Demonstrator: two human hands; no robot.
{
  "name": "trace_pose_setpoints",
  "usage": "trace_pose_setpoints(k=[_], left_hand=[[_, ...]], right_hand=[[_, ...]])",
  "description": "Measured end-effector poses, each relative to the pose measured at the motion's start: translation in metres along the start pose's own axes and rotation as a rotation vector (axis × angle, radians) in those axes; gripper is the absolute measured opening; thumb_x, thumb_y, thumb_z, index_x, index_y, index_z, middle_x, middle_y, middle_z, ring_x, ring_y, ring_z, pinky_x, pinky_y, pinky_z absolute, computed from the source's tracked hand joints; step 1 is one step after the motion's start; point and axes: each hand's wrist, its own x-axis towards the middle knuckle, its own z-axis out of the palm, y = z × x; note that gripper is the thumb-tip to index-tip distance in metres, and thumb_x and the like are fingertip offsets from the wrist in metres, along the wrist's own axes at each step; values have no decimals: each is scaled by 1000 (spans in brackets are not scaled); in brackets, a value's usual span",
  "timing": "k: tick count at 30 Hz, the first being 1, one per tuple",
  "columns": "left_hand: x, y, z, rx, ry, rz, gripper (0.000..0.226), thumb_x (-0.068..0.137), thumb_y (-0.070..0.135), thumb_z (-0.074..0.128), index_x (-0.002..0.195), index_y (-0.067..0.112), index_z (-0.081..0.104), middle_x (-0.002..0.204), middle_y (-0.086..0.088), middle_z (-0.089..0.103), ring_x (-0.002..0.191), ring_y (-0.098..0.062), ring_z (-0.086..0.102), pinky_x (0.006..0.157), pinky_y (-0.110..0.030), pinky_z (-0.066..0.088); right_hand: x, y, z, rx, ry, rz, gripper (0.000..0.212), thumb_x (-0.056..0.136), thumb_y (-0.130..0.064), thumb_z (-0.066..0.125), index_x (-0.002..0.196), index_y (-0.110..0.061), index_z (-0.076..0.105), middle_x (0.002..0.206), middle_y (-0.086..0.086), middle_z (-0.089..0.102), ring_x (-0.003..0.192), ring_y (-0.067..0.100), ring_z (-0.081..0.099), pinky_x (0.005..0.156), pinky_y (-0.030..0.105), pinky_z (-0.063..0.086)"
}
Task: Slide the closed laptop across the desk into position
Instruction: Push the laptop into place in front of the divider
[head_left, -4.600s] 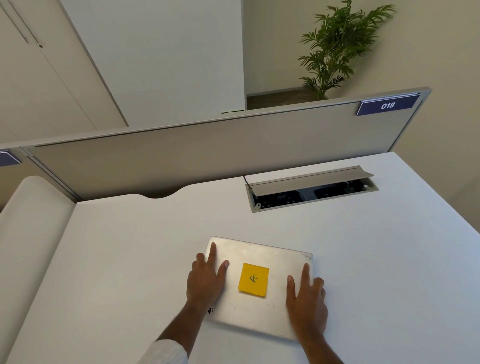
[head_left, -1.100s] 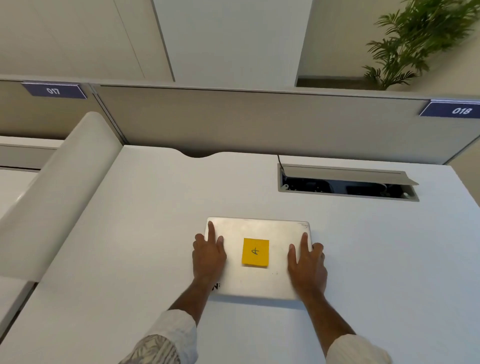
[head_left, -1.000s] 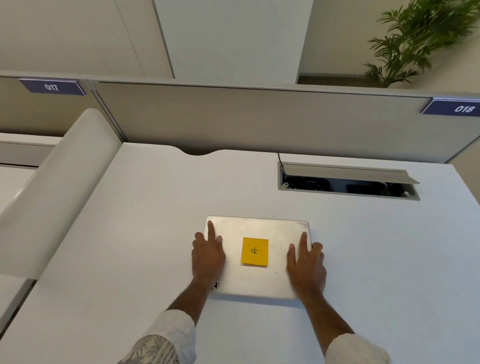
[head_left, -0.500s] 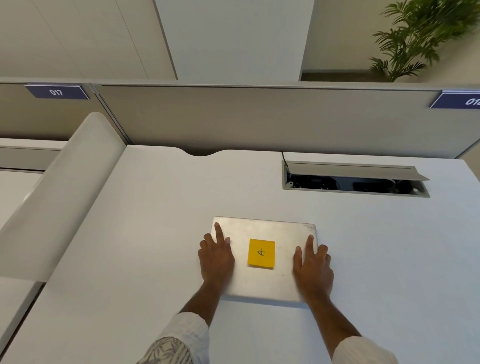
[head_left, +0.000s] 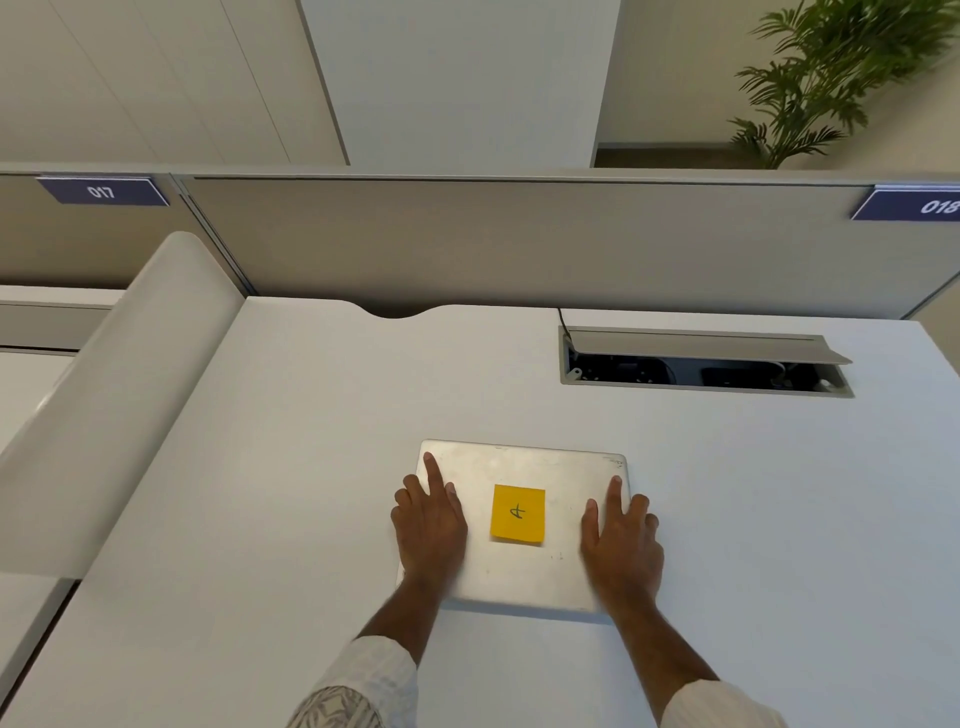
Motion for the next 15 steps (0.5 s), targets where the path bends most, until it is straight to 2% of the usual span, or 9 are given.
trace_pose_setpoints(k=[15], left_hand=[[-1, 4, -2, 17, -31, -10, 55, 103, 36, 30, 153, 14, 32, 108, -13, 52, 86, -25, 50, 67, -36, 42]], right_hand=[[-1, -4, -3, -13, -6, 15, 60, 97, -53, 34, 146, -19, 35, 114, 12, 48, 91, 27, 55, 58, 38, 54]])
